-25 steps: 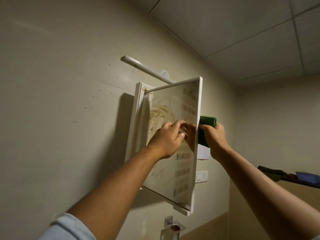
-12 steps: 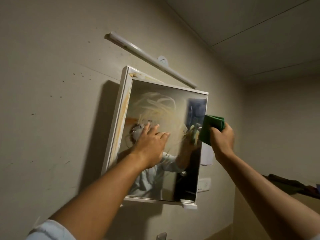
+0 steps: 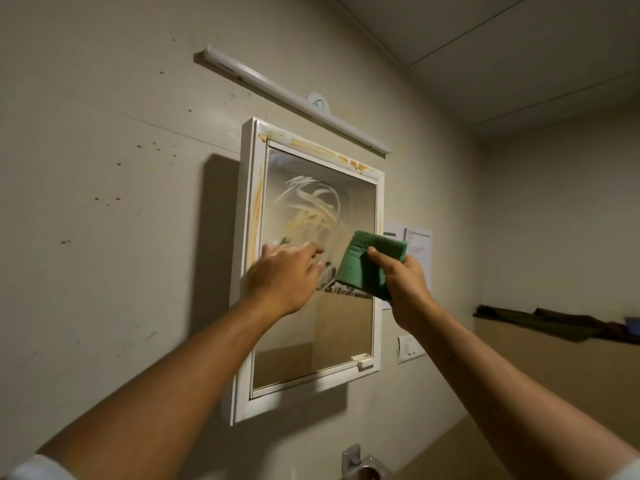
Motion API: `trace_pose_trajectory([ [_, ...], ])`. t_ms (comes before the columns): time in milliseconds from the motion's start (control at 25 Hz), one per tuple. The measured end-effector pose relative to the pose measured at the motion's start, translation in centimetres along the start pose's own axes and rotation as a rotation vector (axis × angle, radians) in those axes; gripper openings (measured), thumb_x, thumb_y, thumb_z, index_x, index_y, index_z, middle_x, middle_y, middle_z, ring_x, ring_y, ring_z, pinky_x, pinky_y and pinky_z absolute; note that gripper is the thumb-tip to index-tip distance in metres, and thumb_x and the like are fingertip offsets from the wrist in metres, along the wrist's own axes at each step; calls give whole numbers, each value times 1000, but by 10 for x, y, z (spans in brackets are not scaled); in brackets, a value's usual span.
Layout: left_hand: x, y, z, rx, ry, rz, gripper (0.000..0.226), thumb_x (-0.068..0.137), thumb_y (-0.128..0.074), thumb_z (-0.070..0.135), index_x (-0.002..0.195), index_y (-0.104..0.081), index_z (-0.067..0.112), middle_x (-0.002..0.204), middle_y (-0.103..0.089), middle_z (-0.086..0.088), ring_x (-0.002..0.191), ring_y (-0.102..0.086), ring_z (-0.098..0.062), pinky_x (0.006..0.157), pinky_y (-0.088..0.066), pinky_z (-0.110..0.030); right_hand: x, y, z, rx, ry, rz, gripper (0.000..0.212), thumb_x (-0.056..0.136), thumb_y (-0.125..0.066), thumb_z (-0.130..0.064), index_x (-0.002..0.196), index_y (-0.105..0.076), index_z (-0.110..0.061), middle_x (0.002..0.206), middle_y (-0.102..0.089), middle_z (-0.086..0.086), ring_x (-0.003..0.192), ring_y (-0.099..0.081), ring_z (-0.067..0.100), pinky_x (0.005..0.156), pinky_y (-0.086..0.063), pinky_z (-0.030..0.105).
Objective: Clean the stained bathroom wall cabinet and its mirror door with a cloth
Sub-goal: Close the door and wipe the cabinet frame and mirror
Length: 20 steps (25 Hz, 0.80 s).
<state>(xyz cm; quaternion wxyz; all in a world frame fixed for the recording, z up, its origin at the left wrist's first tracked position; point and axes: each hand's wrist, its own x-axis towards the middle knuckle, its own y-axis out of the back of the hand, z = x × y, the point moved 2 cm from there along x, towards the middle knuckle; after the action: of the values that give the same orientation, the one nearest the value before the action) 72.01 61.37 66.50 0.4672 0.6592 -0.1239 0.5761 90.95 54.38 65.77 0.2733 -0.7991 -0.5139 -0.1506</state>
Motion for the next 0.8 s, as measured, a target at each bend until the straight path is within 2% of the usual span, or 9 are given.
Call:
trace_pose_trajectory([
  [120, -11, 8, -1, -744, 270, -206, 36, 103, -57, 38, 134, -59, 21, 120, -72, -1, 102, -70, -15, 79, -60, -33, -24, -27, 10, -20, -60, -79, 22, 103, -57, -32, 119, -60, -17, 118, -68, 10, 107, -70, 27, 87, -62, 44],
  [200, -17, 14, -5, -922, 341, -276, 31, 99, -66, 23, 129, -63, 16, 112, -75, -3, 97, -74, -15, 71, -61, -29, -36, -39, 18, -47, -113, -136, 31, 103, -55, -39, 125, -58, -18, 120, -68, 10, 108, -70, 29, 87, -62, 43],
  [280, -24, 20, -18, -939, 350, -289, 27, 95, -71, 16, 121, -67, 12, 104, -77, -5, 93, -76, -16, 69, -62, -30, -45, -46, 27, -11, -129, -187, 35, 101, -59, -39, 128, -58, -18, 122, -68, 12, 111, -69, 31, 89, -61, 44],
  [360, -32, 25, -34, -853, 342, -280, 21, 91, -76, 19, 110, -69, 13, 97, -76, -9, 90, -76, -20, 70, -63, -35, -52, -53, 37, 26, -117, -233, 38, 96, -68, -25, 130, -58, -14, 125, -67, 15, 113, -68, 31, 87, -61, 41],
  [440, -37, 34, -51, -705, 298, -203, 20, 87, -80, 26, 101, -67, 18, 89, -73, -13, 85, -74, -26, 70, -63, -40, -53, -63, 47, -56, -62, -160, 40, 93, -70, -11, 129, -56, -12, 125, -65, 14, 110, -67, 27, 79, -62, 36],
  [520, -40, 47, -67, -629, 303, -41, 18, 93, -73, 35, 100, -65, 21, 88, -70, -8, 84, -71, -26, 77, -63, -45, -49, -74, 49, -207, 113, -10, 35, 93, -68, -8, 123, -56, -18, 119, -64, 8, 106, -65, 23, 72, -60, 30],
  [640, -46, 62, -95, -646, 408, 93, 21, 104, -51, 45, 112, -61, 28, 107, -66, 7, 103, -64, -16, 97, -56, -45, -38, -105, 48, -506, 446, 114, 32, 91, -71, -12, 114, -56, -27, 114, -63, 0, 102, -66, 16, 76, -63, 30],
  [720, -54, 61, -103, -817, 444, -12, 29, 107, -42, 46, 126, -57, 30, 125, -62, 7, 118, -59, -13, 106, -50, -46, -37, -136, 62, -589, 508, 13, 28, 91, -70, -18, 112, -55, -29, 111, -63, -4, 98, -65, 12, 79, -64, 36],
  [800, -61, 58, -105, -898, 431, -102, 43, 108, -35, 47, 142, -51, 26, 138, -58, 6, 125, -55, -11, 105, -48, -40, -43, -160, 86, -583, 522, -106, 29, 93, -68, -25, 117, -53, -30, 110, -62, -5, 98, -65, 10, 81, -63, 40],
])
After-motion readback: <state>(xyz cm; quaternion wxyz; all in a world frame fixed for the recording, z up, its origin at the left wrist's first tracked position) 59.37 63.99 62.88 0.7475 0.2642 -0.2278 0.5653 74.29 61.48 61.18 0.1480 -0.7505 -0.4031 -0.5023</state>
